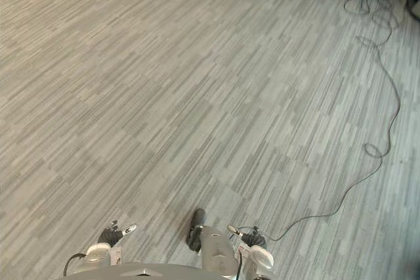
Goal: Pick up cushions and gather them together orderly.
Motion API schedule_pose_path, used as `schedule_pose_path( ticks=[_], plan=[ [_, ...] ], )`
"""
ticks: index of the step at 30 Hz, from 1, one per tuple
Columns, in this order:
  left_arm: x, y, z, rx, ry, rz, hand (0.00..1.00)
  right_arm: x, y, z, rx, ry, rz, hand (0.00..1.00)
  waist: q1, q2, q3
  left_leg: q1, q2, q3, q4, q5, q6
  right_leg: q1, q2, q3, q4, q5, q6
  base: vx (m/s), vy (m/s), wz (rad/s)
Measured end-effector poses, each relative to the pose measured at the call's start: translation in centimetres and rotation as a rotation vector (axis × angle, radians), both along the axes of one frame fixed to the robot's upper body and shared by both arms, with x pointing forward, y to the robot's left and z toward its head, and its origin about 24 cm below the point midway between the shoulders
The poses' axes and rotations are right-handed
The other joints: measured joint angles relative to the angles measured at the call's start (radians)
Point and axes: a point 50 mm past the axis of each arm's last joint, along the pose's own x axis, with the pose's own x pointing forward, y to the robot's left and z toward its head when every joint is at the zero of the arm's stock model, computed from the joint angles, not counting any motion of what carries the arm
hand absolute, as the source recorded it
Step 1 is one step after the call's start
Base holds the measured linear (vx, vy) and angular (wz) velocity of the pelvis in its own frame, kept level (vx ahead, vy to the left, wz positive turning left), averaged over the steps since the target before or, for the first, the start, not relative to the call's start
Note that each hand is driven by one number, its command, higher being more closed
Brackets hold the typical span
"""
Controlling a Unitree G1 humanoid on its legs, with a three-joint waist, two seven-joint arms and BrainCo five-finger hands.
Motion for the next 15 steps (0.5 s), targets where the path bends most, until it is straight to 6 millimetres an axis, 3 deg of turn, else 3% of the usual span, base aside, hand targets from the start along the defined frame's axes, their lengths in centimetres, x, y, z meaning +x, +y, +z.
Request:
schedule_pose_path(
  ticks=[1,3,6,8,10,11,13,14,15],
  plan=[
    [0.3,0.2,0.2,0.005,-0.020,0.006,0.00,-0.2,0.3,-0.1,0.006,0.008,0.000,0.00,0.015,-0.004,0.011,-0.058,0.032,-0.037,0.193,-0.007,0.007,0.052,0.021,0.036,0.000,-0.028,-0.010,0.26,-0.043,-0.93],
    [0.9,0.5,0.6,0.016,-0.052,0.009,0.00,-0.4,0.5,-0.2,0.000,0.019,0.014,0.00,0.027,-0.020,0.027,-0.160,0.039,-0.075,0.317,-0.023,0.031,0.139,0.035,0.096,-0.008,-0.081,-0.022,0.32,-0.034,-0.83],
    [1.1,0.6,0.8,0.020,-0.068,0.012,0.00,-0.6,0.5,-0.3,0.004,0.030,0.015,0.00,0.041,-0.021,0.025,-0.257,0.023,-0.079,0.269,-0.038,0.048,0.199,0.039,0.160,-0.041,-0.102,0.001,0.27,0.012,-0.70],
    [1.2,0.7,1.0,0.008,-0.093,0.041,0.00,-0.5,0.7,-0.4,0.016,0.041,0.016,0.00,0.059,-0.018,0.025,-0.334,-0.001,-0.078,0.108,-0.053,0.065,0.247,0.038,0.213,-0.089,-0.102,0.034,0.28,0.064,-0.76],
    [1.4,0.6,1.2,0.004,-0.106,0.048,0.00,-0.2,0.7,-0.3,0.016,0.036,0.018,0.00,0.062,-0.019,0.025,-0.365,-0.050,-0.082,-0.189,-0.039,0.063,0.301,0.030,0.261,-0.149,-0.099,0.068,0.43,0.136,-0.52],
    [1.3,0.5,1.2,0.002,-0.106,0.047,0.00,0.0,0.4,-0.2,0.010,0.030,0.012,0.00,0.069,-0.016,0.021,-0.349,-0.087,-0.106,-0.423,0.007,0.039,0.326,0.023,0.282,-0.176,-0.104,0.082,0.37,0.123,-0.48],
    [1.5,0.0,1.2,-0.010,-0.110,0.038,0.00,0.3,0.1,-0.1,0.003,0.029,0.018,0.00,0.101,0.004,0.011,-0.352,-0.104,-0.140,-0.660,0.093,0.020,0.356,0.026,0.333,-0.205,-0.125,0.110,0.45,0.202,-0.72],
    [1.6,0.0,1.2,-0.011,-0.112,0.034,0.00,0.3,0.1,-0.2,0.003,0.033,0.019,0.00,0.105,0.004,0.011,-0.361,-0.111,-0.151,-0.658,0.131,0.036,0.374,0.021,0.346,-0.205,-0.134,0.120,0.54,0.266,-0.81],
    [1.6,0.0,1.2,-0.006,-0.109,0.025,0.00,0.1,0.2,-0.3,0.006,0.041,0.018,0.00,0.110,-0.001,0.002,-0.350,-0.131,-0.157,-0.646,0.215,0.071,0.400,-0.003,0.375,-0.202,-0.154,0.140,0.39,0.192,-0.45]
  ],
)
